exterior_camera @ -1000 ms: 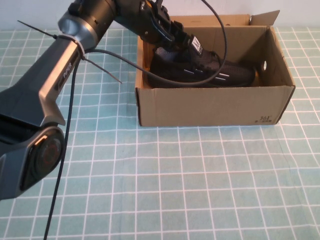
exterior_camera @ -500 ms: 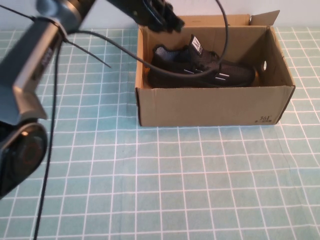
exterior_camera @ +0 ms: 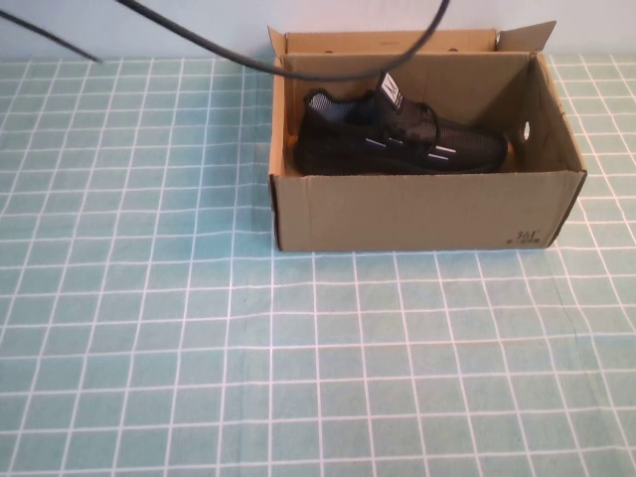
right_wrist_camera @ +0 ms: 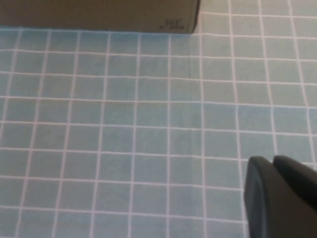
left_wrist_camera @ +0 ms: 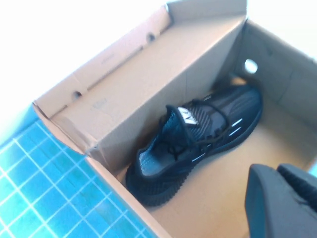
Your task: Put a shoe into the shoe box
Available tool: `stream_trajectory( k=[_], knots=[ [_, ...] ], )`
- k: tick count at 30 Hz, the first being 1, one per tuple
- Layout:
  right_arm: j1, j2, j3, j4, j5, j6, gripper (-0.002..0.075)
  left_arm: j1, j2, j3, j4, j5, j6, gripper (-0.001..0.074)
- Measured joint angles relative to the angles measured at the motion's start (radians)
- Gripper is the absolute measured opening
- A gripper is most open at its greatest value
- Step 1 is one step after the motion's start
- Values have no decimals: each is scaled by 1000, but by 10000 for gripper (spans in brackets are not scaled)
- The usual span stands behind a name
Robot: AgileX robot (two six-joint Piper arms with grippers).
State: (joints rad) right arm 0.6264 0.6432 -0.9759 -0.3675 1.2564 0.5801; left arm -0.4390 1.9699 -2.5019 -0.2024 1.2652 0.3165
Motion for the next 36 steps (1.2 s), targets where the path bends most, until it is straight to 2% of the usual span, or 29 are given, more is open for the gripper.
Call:
stream_trajectory(
  k=[7,12,21,27,31,36],
  knots=[
    [0,-133,0,136,8,-89,-8,0,-238,221,0,2,-13,-1],
    [0,-225,0,214,13,-206,-8,0,-476,535,-29,-25,-15,-1],
    [0,-414,0,243,21,-238,-8,0,-964,1232,-38,-376,-17,-1],
    [0,-433,3,263,25,-271,-8,0,-1273,1627,-68,-620,-17,-1],
    [0,-437,60,298,-38,-314,-8,0,-1442,1819,-93,-732,-17,-2],
    [0,-437,208,358,-255,-353,-8,0,-1631,1987,-102,-853,4,-2]
  ],
)
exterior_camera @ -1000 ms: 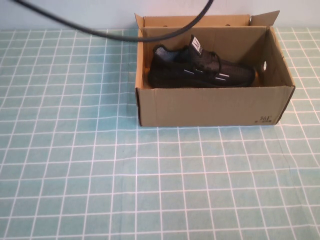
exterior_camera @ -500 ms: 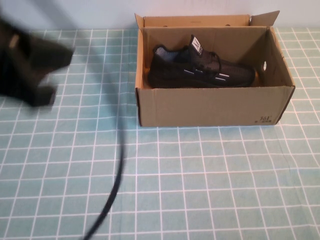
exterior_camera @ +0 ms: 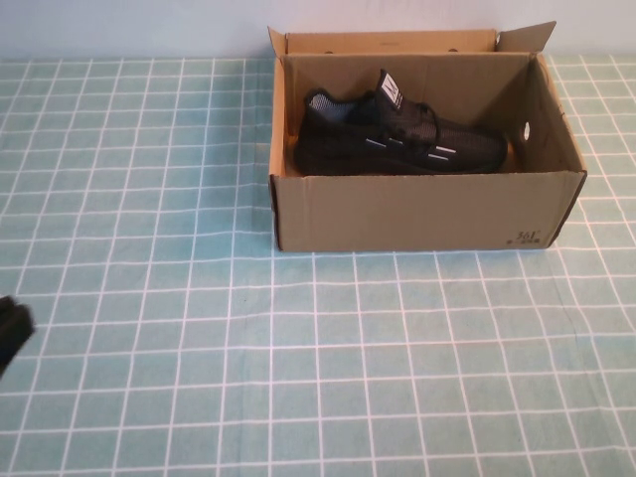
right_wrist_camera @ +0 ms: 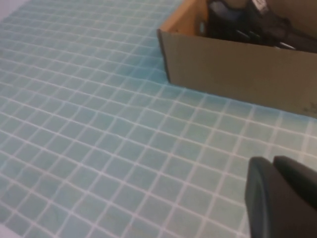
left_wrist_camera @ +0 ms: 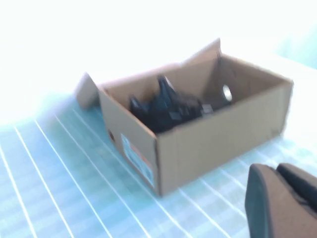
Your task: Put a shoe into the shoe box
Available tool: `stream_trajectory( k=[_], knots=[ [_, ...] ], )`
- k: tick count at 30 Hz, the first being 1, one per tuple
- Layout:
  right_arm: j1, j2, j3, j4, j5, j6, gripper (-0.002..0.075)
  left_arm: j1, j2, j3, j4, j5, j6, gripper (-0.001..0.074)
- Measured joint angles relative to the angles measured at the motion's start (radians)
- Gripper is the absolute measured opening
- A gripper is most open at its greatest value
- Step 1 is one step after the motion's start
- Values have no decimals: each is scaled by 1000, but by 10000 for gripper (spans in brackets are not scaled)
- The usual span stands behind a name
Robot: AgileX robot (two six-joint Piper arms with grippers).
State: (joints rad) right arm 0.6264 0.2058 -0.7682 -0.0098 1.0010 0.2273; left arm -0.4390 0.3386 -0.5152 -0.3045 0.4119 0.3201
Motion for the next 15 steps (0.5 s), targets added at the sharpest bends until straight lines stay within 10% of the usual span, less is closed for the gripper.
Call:
stream_trajectory(
  k=[15],
  knots=[
    [0,8,533,-21,-665,-52,-8,0,-246,400,69,-373,34,-2]
  ],
)
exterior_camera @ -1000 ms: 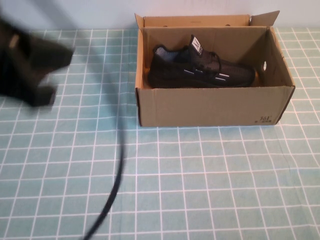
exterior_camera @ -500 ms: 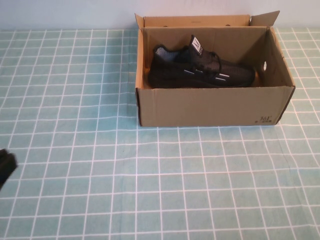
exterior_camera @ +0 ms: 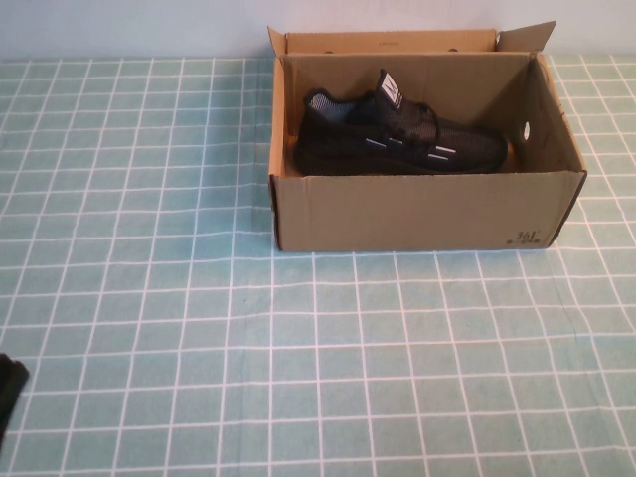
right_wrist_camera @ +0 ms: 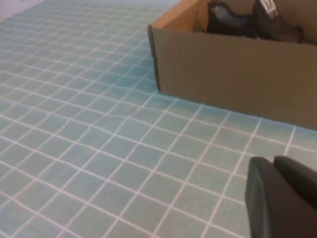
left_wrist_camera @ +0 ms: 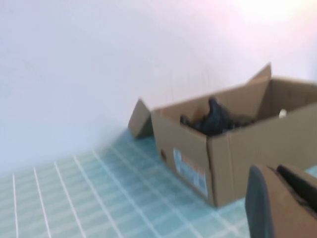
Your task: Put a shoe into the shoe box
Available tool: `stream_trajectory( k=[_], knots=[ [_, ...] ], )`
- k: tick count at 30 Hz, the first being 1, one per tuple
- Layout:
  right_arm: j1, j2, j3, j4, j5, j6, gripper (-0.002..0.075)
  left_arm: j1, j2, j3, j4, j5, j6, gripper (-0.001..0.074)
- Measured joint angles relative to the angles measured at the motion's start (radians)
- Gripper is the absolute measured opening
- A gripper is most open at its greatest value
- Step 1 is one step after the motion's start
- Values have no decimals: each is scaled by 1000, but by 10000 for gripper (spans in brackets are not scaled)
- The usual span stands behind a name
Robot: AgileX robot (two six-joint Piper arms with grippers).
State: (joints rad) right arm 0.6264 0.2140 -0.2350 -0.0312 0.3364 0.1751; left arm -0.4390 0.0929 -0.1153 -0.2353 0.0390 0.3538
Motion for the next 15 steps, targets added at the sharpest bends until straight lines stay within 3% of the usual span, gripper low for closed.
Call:
stream_trajectory(
  k=[7,15],
  knots=[
    [0,0,64,-12,-16,-5,-8,0,0,134,0,-97,0,-2],
    [0,0,117,-16,-16,-5,-8,0,0,142,0,-67,0,-2]
  ],
)
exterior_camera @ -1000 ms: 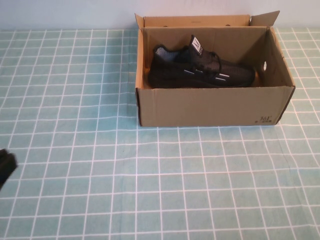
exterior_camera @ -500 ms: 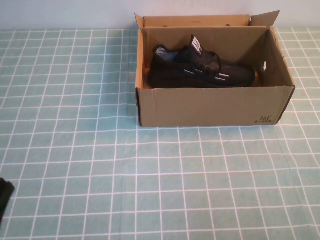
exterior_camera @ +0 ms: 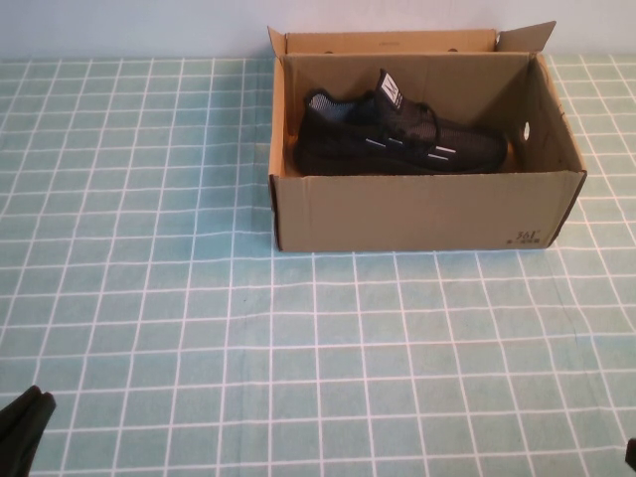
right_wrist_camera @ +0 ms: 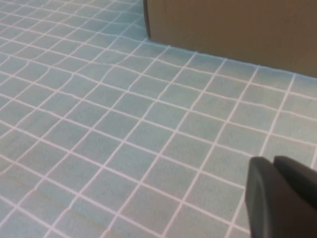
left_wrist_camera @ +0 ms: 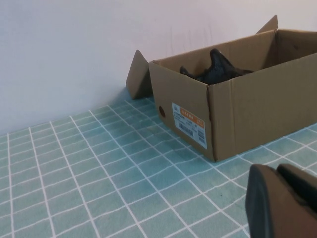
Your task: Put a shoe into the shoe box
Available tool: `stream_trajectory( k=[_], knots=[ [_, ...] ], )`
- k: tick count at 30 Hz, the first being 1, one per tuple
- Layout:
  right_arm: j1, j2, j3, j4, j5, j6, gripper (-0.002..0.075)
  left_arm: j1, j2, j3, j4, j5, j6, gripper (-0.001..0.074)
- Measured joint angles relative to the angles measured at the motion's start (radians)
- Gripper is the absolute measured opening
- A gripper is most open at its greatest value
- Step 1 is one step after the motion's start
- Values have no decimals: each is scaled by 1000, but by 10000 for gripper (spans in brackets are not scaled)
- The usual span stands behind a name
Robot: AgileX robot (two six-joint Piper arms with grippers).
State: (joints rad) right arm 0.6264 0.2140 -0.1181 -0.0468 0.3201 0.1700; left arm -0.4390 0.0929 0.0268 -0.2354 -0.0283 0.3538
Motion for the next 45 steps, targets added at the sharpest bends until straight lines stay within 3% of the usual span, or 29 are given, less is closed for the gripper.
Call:
stream_trajectory(
  k=[13,15,24,27,35,45],
  knots=[
    [-29,-12,36,3,1,-1,-8,0,0,0,0,2,-2,-3],
    [-100,-21,38,3,1,-1,-8,0,0,0,0,2,-2,-3],
    [-586,-96,62,-19,-63,-14,-8,0,0,0,0,2,-2,-3],
    [-650,-163,115,-15,-124,-16,-8,0,0,0,0,2,-2,-3],
    [-657,-221,144,-26,-155,-57,-8,0,0,0,0,2,-2,-3],
    [-592,-221,144,-49,52,-65,-8,0,0,0,0,2,-2,-4]
  ],
)
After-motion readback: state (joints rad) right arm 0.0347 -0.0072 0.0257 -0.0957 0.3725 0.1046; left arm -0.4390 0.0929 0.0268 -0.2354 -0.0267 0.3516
